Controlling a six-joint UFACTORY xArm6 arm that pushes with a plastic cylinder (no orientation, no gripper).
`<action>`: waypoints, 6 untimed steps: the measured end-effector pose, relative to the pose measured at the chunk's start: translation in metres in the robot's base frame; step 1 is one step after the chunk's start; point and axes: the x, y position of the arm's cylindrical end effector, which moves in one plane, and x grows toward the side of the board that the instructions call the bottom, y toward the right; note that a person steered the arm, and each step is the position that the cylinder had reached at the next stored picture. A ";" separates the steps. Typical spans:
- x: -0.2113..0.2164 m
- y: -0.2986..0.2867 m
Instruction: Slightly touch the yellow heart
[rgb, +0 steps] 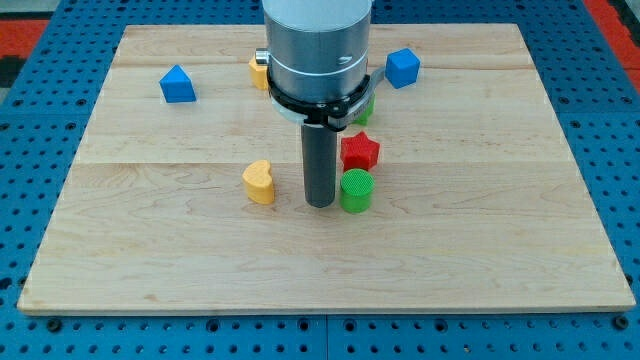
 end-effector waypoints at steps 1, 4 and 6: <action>0.000 0.008; 0.024 -0.013; -0.026 -0.034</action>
